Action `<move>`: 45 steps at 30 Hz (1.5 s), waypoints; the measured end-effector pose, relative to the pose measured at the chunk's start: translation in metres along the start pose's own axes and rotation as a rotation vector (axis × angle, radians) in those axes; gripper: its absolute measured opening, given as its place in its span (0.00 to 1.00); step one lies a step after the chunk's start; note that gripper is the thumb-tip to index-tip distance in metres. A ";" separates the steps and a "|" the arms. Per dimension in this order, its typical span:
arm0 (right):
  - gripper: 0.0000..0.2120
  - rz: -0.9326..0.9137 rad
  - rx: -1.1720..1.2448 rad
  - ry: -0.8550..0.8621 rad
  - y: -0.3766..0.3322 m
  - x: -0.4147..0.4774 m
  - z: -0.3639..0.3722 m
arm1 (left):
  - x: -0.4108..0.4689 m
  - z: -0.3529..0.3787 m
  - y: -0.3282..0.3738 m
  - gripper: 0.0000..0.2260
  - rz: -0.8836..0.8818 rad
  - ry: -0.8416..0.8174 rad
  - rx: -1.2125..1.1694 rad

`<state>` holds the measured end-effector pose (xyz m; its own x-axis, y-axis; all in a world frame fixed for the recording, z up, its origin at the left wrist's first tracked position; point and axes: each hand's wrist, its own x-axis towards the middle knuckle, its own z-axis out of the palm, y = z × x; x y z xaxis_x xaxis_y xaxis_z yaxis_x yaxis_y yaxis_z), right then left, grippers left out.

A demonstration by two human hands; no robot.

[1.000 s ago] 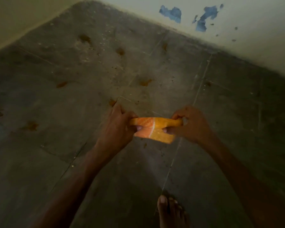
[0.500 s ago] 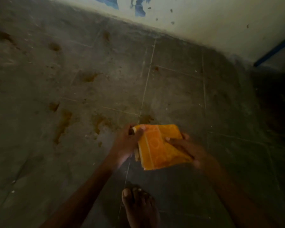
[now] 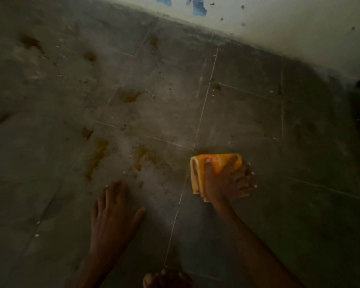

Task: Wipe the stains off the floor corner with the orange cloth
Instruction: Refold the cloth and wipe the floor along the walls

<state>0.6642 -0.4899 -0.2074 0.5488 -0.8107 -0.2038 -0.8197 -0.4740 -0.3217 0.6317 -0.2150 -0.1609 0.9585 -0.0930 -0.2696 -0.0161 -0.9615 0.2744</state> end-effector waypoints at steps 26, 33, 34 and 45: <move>0.54 -0.645 -0.391 -0.054 -0.061 -0.031 0.012 | -0.013 0.012 0.001 0.44 -0.045 0.008 -0.067; 0.43 -1.003 -0.466 -0.085 0.074 -0.083 -0.017 | -0.012 0.010 0.015 0.43 -0.051 0.016 -0.020; 0.42 -0.929 -0.505 -0.074 0.085 -0.062 -0.021 | -0.012 0.011 0.018 0.42 -0.037 0.022 -0.005; 0.47 -0.802 -0.395 -0.006 0.061 -0.058 -0.027 | 0.065 0.011 0.118 0.38 0.320 0.023 -0.083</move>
<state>0.5779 -0.4809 -0.1899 0.9812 -0.1833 -0.0600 -0.1852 -0.9823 -0.0277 0.6888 -0.3377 -0.1561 0.9145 -0.3805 -0.1373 -0.2954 -0.8600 0.4162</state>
